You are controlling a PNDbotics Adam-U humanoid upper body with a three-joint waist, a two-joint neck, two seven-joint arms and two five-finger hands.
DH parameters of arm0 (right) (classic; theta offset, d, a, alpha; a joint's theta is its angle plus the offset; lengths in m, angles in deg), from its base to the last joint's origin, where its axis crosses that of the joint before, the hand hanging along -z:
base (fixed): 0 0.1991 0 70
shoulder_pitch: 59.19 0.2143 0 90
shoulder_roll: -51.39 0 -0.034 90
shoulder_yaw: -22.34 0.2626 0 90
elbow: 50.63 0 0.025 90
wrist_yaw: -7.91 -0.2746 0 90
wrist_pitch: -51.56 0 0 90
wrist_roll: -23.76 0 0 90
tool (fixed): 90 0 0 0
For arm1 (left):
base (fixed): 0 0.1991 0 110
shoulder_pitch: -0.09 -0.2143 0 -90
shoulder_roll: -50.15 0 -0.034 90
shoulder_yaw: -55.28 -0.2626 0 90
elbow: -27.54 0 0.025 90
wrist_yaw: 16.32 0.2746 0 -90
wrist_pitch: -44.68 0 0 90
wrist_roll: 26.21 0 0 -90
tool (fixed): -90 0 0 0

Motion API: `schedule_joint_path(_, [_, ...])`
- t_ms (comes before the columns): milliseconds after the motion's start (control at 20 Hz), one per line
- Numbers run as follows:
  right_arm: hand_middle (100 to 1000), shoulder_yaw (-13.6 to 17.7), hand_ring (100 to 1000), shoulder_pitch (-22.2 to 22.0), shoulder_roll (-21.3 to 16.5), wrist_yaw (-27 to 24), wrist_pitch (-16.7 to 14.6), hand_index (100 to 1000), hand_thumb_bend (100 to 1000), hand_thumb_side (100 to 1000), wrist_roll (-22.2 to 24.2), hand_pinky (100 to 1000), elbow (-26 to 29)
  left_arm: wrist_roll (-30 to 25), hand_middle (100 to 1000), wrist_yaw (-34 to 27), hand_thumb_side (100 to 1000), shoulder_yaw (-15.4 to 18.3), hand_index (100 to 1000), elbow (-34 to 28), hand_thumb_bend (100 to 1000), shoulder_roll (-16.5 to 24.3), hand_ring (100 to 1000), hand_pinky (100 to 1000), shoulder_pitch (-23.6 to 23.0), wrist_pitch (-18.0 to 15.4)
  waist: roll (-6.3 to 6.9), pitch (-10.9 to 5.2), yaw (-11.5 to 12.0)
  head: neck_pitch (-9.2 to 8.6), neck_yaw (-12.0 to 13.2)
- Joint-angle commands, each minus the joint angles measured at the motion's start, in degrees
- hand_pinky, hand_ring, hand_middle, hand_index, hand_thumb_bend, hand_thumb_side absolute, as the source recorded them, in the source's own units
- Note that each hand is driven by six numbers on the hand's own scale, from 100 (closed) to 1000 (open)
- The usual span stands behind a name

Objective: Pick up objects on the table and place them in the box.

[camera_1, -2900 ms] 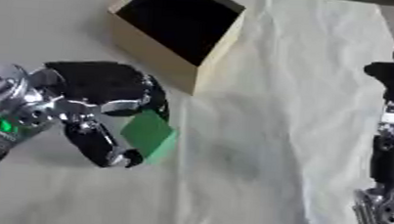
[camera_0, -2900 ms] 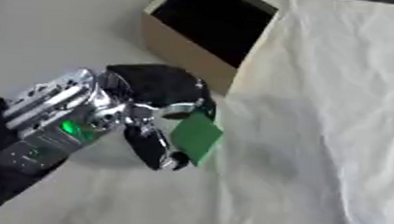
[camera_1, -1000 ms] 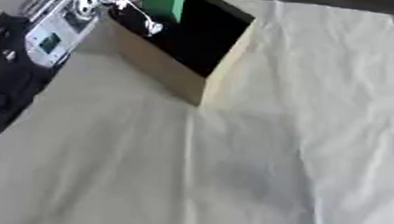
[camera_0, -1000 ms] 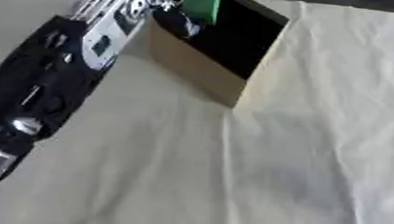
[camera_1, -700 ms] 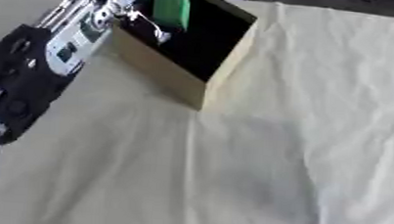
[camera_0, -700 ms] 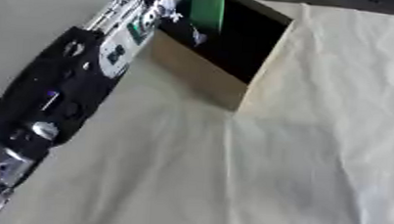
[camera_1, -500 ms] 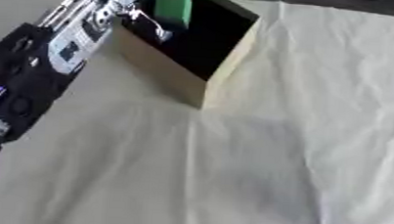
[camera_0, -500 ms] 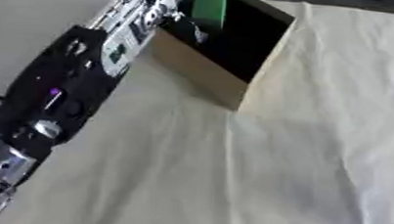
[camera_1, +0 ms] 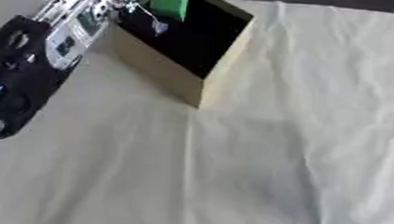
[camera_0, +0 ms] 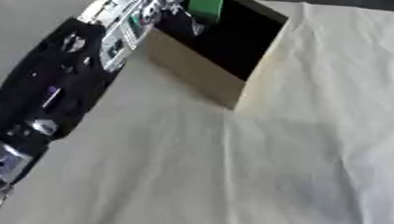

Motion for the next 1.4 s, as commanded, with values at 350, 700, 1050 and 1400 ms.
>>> schedule_joint_path(350, [620,0.52,693,-0.02,-1.36,-0.46,0.4,816,100,797,-0.31,807,0.85,-4.14,537,-5.77,183,0.72,581,-4.51,106,1.18,559,481,2.22,2.55,0.82,-2.53,0.14,0.77,-0.37])
schedule_joint_path(700, [620,0.49,693,0.17,-1.0,-0.55,0.54,816,100,797,-0.16,807,0.85,-4.29,539,-8.69,185,-0.7,583,-5.96,100,-0.64,505,454,2.25,3.4,1.11,-2.32,-0.97,0.75,-0.03])
schedule_joint_path(1050, [619,0.48,693,0.46,-0.42,-0.66,0.41,816,100,801,-0.15,807,0.85,-4.79,542,-8.32,182,-1.67,587,-2.32,100,-2.54,501,450,0.37,3.13,0.92,-1.57,-2.13,0.59,0.51])
schedule_joint_path(1400, [619,0.5,694,0.6,-0.11,-0.75,0.36,815,100,803,-0.23,808,0.85,-4.69,545,-6.72,179,-1.5,592,1.57,100,-3.27,508,460,-1.25,1.9,0.44,-0.95,-1.86,0.82,0.47])
